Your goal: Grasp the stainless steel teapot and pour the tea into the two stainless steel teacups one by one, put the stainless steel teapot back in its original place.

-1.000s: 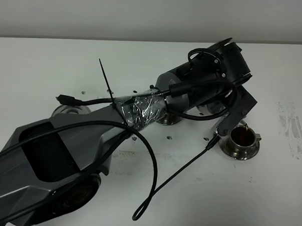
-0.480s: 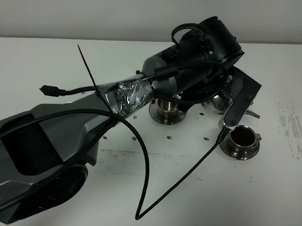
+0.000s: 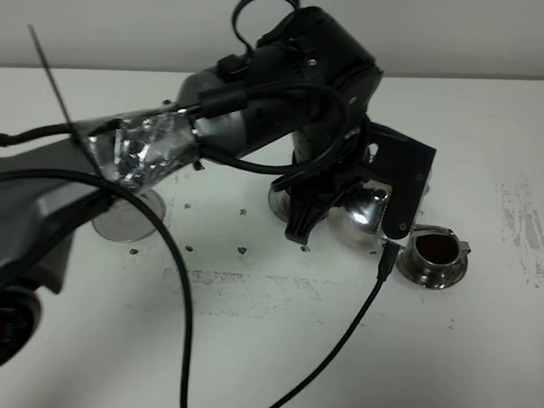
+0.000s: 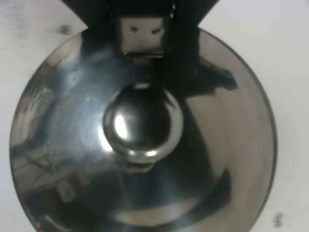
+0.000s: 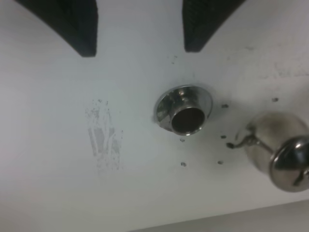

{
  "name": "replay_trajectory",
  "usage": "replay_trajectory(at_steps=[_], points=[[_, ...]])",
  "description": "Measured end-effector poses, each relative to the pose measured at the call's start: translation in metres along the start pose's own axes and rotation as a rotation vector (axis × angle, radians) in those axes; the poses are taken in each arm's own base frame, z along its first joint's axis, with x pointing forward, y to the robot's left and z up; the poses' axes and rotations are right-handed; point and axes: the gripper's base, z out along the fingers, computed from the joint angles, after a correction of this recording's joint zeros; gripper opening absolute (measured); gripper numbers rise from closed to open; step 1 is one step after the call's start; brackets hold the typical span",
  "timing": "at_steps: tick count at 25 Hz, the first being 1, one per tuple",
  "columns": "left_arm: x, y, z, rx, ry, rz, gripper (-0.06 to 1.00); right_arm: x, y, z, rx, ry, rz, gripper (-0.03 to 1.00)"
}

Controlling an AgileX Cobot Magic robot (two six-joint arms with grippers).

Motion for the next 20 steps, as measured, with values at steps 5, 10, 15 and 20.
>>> replay_trajectory(at_steps=[5,10,15,20], points=[[0.006,-0.019,0.007,0.106,-0.036,-0.163,0.19,0.000,0.000,0.000,0.000,0.000,0.000,0.40],[0.010,-0.025,0.026,0.104,-0.059,-0.324,0.19,0.000,0.000,0.000,0.000,0.000,0.000,0.40],[0.016,-0.034,0.044,0.129,-0.075,-0.395,0.19,0.000,0.000,0.000,0.000,0.000,0.000,0.40],[0.015,-0.045,0.060,0.142,-0.106,-0.424,0.19,0.000,0.000,0.000,0.000,0.000,0.000,0.40]])
